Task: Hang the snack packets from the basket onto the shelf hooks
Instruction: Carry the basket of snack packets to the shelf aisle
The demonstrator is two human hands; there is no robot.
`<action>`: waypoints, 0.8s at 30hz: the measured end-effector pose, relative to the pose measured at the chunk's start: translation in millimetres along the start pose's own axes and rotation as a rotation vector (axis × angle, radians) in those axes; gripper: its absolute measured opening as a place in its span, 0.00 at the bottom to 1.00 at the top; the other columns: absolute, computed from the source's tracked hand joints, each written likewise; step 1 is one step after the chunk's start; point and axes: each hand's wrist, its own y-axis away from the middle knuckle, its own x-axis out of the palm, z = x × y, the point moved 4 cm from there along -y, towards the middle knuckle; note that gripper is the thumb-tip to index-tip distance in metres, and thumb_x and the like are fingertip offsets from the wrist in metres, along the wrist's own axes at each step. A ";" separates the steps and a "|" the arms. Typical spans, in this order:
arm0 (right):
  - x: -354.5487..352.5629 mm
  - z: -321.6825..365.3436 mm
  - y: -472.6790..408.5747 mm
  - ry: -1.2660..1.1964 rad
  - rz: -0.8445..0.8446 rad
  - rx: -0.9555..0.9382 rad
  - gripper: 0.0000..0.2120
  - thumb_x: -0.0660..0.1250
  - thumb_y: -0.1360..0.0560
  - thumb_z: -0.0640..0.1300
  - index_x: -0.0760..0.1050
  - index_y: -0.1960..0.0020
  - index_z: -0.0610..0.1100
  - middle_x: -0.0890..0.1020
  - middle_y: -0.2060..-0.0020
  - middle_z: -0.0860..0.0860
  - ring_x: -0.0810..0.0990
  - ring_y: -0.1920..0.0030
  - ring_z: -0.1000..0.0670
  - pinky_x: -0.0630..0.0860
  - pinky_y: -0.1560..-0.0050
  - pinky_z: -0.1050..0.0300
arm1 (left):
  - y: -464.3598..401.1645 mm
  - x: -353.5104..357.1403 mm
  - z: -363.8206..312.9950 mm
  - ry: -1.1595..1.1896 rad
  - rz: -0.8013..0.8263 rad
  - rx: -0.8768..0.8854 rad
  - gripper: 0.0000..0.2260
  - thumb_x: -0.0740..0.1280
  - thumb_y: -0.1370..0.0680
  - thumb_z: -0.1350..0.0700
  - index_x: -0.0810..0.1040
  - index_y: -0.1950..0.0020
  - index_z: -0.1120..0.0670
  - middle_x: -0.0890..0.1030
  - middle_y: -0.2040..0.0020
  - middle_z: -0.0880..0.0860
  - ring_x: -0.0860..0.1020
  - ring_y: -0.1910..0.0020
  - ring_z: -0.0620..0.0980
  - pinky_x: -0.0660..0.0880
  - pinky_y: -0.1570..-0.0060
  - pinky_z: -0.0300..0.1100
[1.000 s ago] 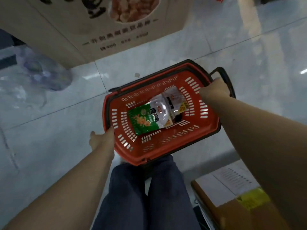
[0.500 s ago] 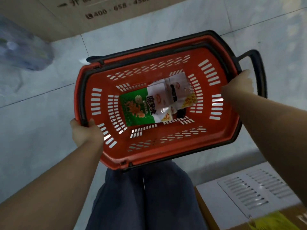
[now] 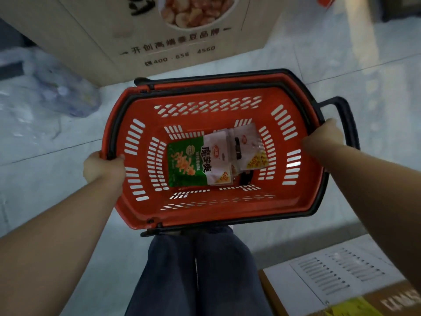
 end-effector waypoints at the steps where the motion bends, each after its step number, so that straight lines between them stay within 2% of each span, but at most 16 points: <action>1: -12.5 5.7 9.4 -0.004 -0.005 -0.017 0.20 0.65 0.24 0.41 0.63 0.34 0.40 0.76 0.42 0.40 0.78 0.46 0.38 0.73 0.56 0.45 | 4.3 -13.9 -5.4 -0.001 0.007 0.009 0.16 0.70 0.25 0.54 0.78 0.40 0.59 0.82 0.45 0.61 0.80 0.49 0.63 0.78 0.47 0.55; 6: -88.8 51.4 79.6 0.024 -0.027 -0.136 0.22 0.67 0.26 0.41 0.64 0.35 0.39 0.76 0.44 0.38 0.78 0.48 0.37 0.75 0.57 0.44 | 33.2 -110.7 -41.3 -0.005 0.053 0.088 0.16 0.71 0.26 0.53 0.79 0.42 0.61 0.82 0.49 0.64 0.80 0.52 0.64 0.75 0.55 0.50; 9: -139.5 85.1 134.7 0.051 -0.041 -0.216 0.23 0.68 0.27 0.42 0.64 0.36 0.38 0.76 0.43 0.38 0.78 0.47 0.36 0.75 0.54 0.45 | 55.8 -185.7 -58.0 0.043 0.049 0.119 0.16 0.72 0.27 0.54 0.81 0.44 0.62 0.82 0.51 0.64 0.79 0.58 0.60 0.73 0.59 0.47; 11: -172.3 110.1 173.8 0.056 -0.048 -0.285 0.24 0.69 0.27 0.43 0.65 0.36 0.38 0.76 0.42 0.37 0.78 0.46 0.36 0.76 0.51 0.45 | 71.1 -238.4 -65.7 0.092 0.033 0.123 0.14 0.73 0.29 0.55 0.81 0.47 0.61 0.82 0.56 0.63 0.76 0.63 0.57 0.73 0.61 0.46; 14: -216.7 149.8 231.2 0.075 -0.081 -0.385 0.25 0.69 0.28 0.42 0.65 0.35 0.35 0.76 0.41 0.36 0.76 0.43 0.35 0.74 0.46 0.44 | 87.9 -313.6 -71.3 0.147 -0.012 0.121 0.13 0.72 0.34 0.53 0.81 0.54 0.59 0.78 0.62 0.59 0.78 0.62 0.59 0.73 0.62 0.47; 16: -242.0 175.7 267.2 0.089 -0.115 -0.477 0.28 0.69 0.29 0.40 0.65 0.34 0.33 0.75 0.39 0.34 0.75 0.40 0.35 0.73 0.42 0.46 | 96.4 -360.9 -73.0 0.190 -0.062 0.119 0.09 0.73 0.33 0.56 0.80 0.57 0.59 0.79 0.63 0.60 0.79 0.62 0.60 0.75 0.61 0.48; 18: -261.6 200.1 301.3 0.113 -0.126 -0.558 0.27 0.70 0.30 0.41 0.67 0.36 0.32 0.76 0.42 0.33 0.76 0.42 0.35 0.73 0.45 0.47 | 101.0 -404.9 -70.9 0.236 -0.106 0.099 0.08 0.73 0.33 0.57 0.80 0.58 0.58 0.80 0.62 0.61 0.79 0.61 0.60 0.77 0.59 0.49; 20: -273.8 222.2 330.9 0.134 -0.111 -0.613 0.23 0.72 0.32 0.42 0.72 0.43 0.31 0.79 0.51 0.35 0.78 0.52 0.36 0.74 0.53 0.49 | 101.3 -443.3 -65.1 0.295 -0.122 0.068 0.10 0.73 0.35 0.56 0.81 0.57 0.59 0.81 0.61 0.60 0.80 0.61 0.60 0.79 0.57 0.49; 21: -277.4 234.7 342.3 0.135 -0.106 -0.652 0.24 0.72 0.33 0.44 0.72 0.44 0.30 0.79 0.56 0.36 0.78 0.55 0.37 0.74 0.55 0.50 | 96.3 -461.3 -58.9 0.344 -0.135 0.054 0.13 0.74 0.38 0.55 0.81 0.57 0.60 0.82 0.60 0.61 0.81 0.61 0.60 0.80 0.56 0.51; 23: -279.2 259.5 364.9 0.182 -0.084 -0.703 0.28 0.74 0.35 0.47 0.73 0.42 0.30 0.79 0.58 0.37 0.79 0.57 0.38 0.74 0.57 0.52 | 92.2 -497.5 -50.1 0.387 -0.180 0.017 0.15 0.74 0.41 0.55 0.81 0.57 0.61 0.83 0.60 0.62 0.82 0.62 0.61 0.81 0.55 0.57; 24: -277.7 272.2 378.4 0.201 -0.063 -0.731 0.27 0.74 0.35 0.47 0.75 0.43 0.31 0.80 0.58 0.37 0.80 0.56 0.37 0.74 0.58 0.53 | 92.3 -514.5 -46.2 0.405 -0.199 0.005 0.14 0.74 0.39 0.57 0.80 0.57 0.61 0.82 0.60 0.62 0.82 0.63 0.61 0.81 0.55 0.57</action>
